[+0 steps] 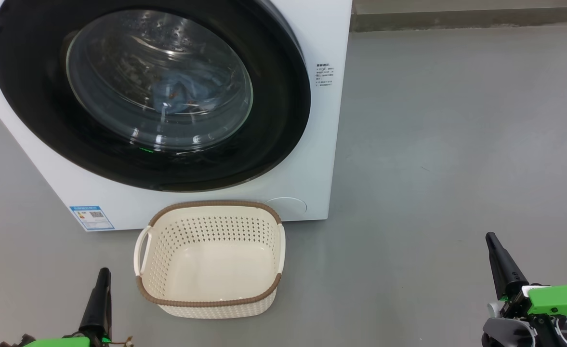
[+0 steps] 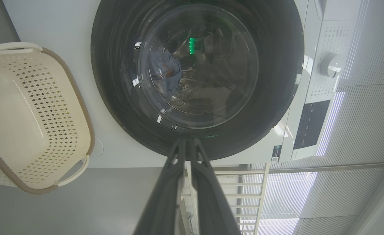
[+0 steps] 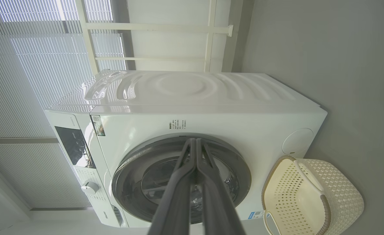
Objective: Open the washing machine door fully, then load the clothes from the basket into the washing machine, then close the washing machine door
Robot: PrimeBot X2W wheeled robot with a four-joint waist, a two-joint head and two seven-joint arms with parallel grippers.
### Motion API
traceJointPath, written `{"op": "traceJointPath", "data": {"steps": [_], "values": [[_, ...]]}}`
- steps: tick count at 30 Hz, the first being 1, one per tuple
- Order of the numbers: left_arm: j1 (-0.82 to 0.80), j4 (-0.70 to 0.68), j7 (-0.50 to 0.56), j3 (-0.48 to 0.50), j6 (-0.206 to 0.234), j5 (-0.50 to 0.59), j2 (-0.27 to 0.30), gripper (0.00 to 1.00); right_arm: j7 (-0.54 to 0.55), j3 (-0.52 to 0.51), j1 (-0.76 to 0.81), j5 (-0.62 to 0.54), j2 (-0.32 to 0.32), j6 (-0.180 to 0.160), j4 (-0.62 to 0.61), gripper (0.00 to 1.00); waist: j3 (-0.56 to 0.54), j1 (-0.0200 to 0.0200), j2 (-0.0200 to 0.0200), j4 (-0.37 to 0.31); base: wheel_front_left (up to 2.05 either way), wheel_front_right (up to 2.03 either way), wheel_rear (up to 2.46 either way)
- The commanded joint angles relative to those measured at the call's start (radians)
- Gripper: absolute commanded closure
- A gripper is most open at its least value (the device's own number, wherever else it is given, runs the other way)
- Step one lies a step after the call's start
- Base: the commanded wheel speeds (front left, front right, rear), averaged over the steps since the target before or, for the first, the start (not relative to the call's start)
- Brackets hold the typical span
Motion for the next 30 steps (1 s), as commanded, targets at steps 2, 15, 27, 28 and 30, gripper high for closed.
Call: {"op": "traceJointPath", "data": {"steps": [2, 15, 27, 28, 30], "values": [[-0.043, -0.017, 0.006, 0.033, 0.0, -0.009, 0.008, 1.0, 0.006, 0.019, -0.043, 0.001, -0.009, 0.002, -0.024, 1.0, 0.0, 0.0, 0.0, 0.0, 0.0, 0.0, 0.0], [-0.043, -0.017, 0.006, 0.033, 0.0, -0.008, 0.008, 1.0, 0.006, 0.018, -0.043, 0.0, -0.008, 0.002, -0.024, 1.0, 0.0, 0.0, 0.0, 0.0, 0.0, 0.0, 0.0], [-0.043, -0.017, 0.006, 0.034, 0.0, -0.008, 0.008, 1.0, 0.007, 0.018, -0.044, 0.0, -0.008, 0.002, -0.024, 1.0, 0.0, 0.0, 0.0, 0.0, 0.0, 0.0, 0.0], [-0.043, -0.017, 0.006, 0.034, 0.0, -0.008, 0.008, 1.0, 0.007, 0.018, -0.044, 0.0, -0.008, 0.002, -0.024, 1.0, 0.0, 0.0, 0.0, 0.0, 0.0, 0.0, 0.0], [-0.043, -0.017, 0.006, 0.034, 0.0, -0.008, 0.008, 1.0, 0.007, 0.018, -0.044, 0.0, -0.008, 0.002, -0.024, 1.0, 0.0, 0.0, 0.0, 0.0, 0.0, 0.0, 0.0]]}}
